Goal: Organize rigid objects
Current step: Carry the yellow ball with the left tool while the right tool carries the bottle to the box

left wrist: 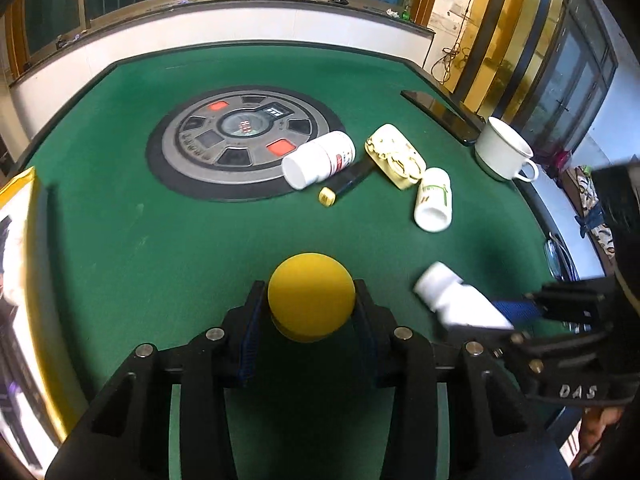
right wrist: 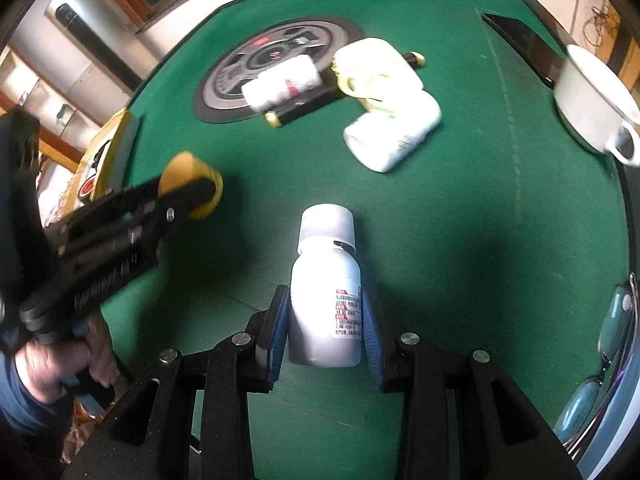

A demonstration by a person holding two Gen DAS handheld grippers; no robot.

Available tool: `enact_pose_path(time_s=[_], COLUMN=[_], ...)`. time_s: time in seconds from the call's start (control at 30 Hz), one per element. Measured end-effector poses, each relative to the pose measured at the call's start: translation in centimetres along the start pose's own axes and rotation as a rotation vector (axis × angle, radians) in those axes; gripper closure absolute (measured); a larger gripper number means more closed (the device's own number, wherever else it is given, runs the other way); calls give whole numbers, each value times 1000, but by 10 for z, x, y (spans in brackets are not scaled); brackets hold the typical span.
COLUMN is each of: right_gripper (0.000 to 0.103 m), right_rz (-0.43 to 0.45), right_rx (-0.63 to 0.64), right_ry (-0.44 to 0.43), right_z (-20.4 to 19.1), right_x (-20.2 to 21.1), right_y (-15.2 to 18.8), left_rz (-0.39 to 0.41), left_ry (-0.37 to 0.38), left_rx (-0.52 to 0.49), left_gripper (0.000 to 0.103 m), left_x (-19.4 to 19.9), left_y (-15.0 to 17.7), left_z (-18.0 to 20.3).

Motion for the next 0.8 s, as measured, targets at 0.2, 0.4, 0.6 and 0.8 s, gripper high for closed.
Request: enact_pose_path(time_s=[0.2, 0.4, 0.6, 0.8], right_gripper=[72, 72, 72, 72], right_rz=[11, 23, 50, 69], right_rx=[51, 95, 157, 208], right_ry=[-31, -64, -91, -115], right_z=[-31, -59, -93, -127], right_x=[-5, -7, -5, -8], right_y=[-12, -23, -38, -58], left_rz=[40, 94, 142, 173], left_ry=[0, -27, -57, -89], left_rx=[33, 71, 122, 168], left_gripper=[64, 64, 64, 64], left_x=[28, 56, 81, 99], left_y=[5, 3, 1, -1], left_z=[-14, -39, -69, -101])
Point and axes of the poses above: each gripper's, at about its wrist camera, not at the fingertips, and x roughly against the way its jaws point, z to its right, y to its underside, the point moved 3 cm from there along -x, roughly the way its jaws point, and after that the axes turned 14 degrees about x, right-handed, at the moved point
